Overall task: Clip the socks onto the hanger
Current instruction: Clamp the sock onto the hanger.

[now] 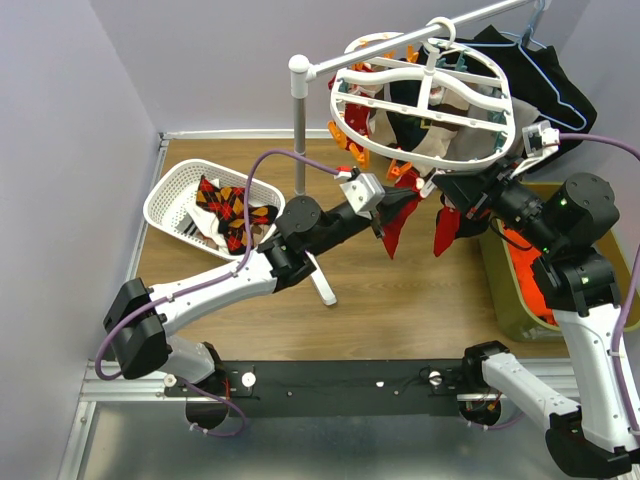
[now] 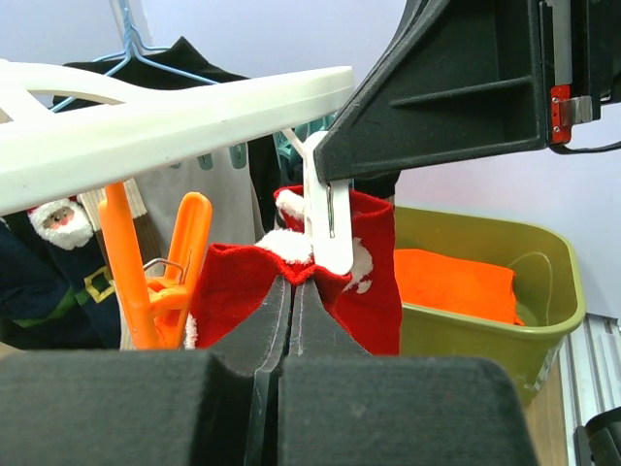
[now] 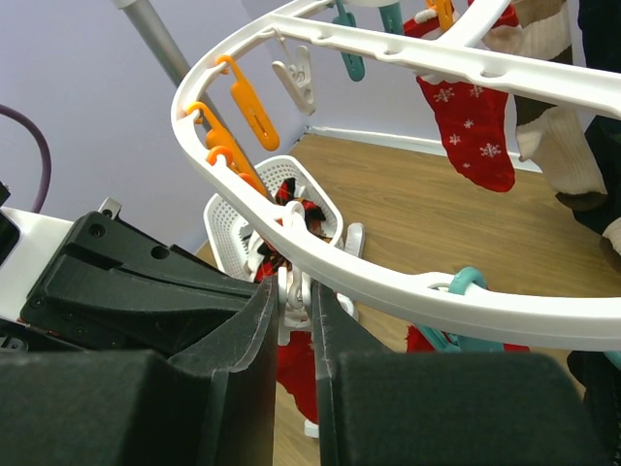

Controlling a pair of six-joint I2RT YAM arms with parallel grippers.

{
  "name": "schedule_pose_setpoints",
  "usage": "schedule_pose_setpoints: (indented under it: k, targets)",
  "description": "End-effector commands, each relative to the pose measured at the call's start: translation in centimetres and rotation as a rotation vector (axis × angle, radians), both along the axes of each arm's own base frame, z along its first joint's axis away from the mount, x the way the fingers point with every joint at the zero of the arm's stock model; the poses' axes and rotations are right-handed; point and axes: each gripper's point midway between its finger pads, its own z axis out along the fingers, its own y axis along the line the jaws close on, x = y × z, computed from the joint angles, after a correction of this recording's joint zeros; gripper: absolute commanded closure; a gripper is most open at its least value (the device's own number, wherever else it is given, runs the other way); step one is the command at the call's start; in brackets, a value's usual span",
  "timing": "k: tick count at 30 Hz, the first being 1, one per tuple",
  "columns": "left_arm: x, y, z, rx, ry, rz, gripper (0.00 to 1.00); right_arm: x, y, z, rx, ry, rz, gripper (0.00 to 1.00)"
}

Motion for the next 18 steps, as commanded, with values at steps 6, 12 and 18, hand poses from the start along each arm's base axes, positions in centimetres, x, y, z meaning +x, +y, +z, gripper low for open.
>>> schedule_pose_setpoints:
  k: [6,12,18]
  targets:
    - [0.6,-0.9,0.7,0.03,0.007,0.022,1.0,0.8,-0.5,-1.3,-0.04,0.015,-0.037,0.86]
    - [1.0,-1.2,0.2,0.063,0.037,0.042,1.0,1.2,-0.8,-1.2,-0.05,0.006,-0.06,0.87]
    - [1.2,-0.9,0.4,0.1,0.065,0.061,1.0,1.6,-1.5,-1.4,-0.075,0.0,-0.104,0.87]
